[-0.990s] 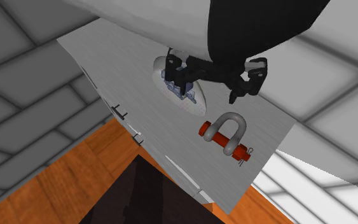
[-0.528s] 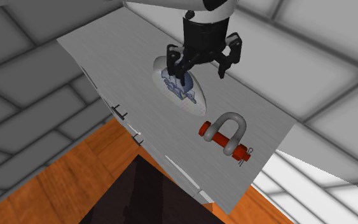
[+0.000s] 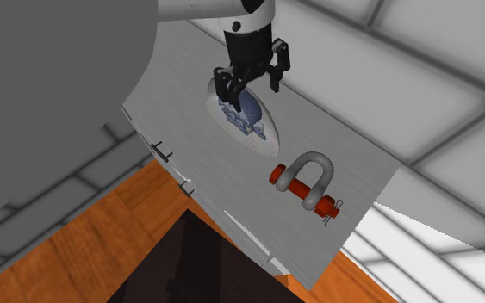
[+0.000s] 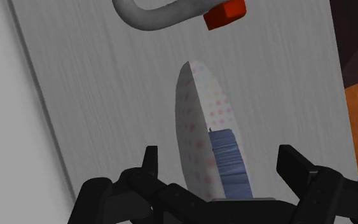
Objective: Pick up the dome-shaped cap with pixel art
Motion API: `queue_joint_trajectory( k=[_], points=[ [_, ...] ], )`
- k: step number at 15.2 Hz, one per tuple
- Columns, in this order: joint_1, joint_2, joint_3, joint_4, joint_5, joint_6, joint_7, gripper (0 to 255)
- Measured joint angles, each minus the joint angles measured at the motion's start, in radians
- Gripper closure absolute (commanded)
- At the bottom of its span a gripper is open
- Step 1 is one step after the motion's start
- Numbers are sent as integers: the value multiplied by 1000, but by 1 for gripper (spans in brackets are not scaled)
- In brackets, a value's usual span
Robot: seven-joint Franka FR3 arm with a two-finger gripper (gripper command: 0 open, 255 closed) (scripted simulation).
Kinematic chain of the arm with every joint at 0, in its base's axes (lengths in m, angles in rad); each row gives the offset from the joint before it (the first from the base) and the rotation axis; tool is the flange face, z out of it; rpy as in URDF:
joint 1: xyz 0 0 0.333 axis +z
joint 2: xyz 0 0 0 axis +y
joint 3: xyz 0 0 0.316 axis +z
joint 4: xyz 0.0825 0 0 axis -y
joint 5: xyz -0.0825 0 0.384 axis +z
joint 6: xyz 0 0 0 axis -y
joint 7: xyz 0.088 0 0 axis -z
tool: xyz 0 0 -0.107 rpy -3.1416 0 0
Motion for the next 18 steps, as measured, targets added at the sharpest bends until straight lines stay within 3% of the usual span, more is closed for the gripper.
queue_joint_trajectory(
  k=[6, 7, 18],
  points=[
    [1, 26, 3, -52, -13, 74, 9, 0],
    [1, 28, 3, -54, -13, 78, 11, 255],
    [2, 28, 4, -51, -13, 76, 11, 255]
  ],
)
